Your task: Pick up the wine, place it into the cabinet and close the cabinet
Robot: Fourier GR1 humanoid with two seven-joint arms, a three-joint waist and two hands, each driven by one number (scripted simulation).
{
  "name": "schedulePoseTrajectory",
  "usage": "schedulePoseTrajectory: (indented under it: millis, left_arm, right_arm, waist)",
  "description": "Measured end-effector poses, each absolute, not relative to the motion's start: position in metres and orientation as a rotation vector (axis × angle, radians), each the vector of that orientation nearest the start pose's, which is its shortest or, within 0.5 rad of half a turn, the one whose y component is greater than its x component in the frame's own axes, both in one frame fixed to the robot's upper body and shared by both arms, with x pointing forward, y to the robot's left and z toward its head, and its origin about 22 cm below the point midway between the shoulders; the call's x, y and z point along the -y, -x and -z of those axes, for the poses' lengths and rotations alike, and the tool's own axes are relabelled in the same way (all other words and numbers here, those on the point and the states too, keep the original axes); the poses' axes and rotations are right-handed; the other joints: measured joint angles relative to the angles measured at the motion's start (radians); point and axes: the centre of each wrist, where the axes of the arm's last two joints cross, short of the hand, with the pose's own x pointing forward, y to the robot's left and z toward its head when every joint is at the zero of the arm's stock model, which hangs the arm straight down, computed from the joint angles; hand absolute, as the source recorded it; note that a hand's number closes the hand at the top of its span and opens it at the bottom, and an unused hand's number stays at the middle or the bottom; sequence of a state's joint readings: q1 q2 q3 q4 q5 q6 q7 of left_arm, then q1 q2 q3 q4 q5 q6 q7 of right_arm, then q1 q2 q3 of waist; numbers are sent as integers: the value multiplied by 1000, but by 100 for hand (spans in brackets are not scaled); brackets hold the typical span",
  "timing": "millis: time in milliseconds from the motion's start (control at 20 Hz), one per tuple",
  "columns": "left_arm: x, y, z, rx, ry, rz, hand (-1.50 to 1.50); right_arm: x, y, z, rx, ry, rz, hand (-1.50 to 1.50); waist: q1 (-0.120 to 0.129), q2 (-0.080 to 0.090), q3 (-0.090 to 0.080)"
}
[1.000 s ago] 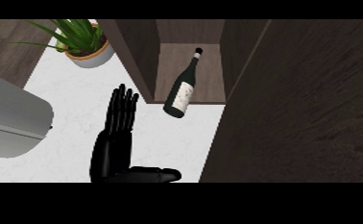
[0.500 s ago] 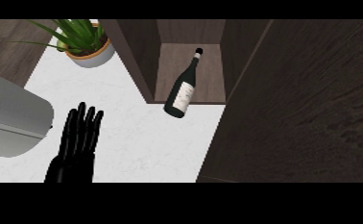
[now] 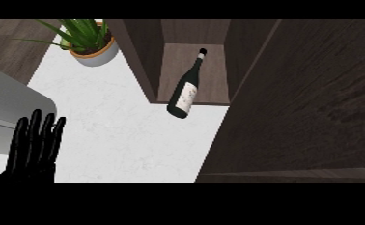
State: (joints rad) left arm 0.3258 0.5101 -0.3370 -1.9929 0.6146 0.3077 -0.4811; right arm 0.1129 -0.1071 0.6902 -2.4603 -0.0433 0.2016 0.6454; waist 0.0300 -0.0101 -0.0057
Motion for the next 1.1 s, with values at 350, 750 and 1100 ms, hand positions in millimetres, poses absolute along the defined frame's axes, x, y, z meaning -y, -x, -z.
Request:
schedulePoseTrajectory:
  millis: [350, 750, 1100]
  left_arm:
    - [-286, -144, -57, 1917, 175, -184, -150]
    - [-322, -146, -70, 1935, 205, -166, -150]
    - [-343, -149, -78, 1946, 229, -154, -150]
  right_arm:
    - [100, -120, -181, 1626, -674, -720, 150]
    - [63, -144, -196, 1669, -685, -731, 150]
    - [6, -189, -222, 1657, -661, -747, 150]
  waist:
    - [13, 3, 0]
    - [30, 9, 0]
    - [41, 13, 1]
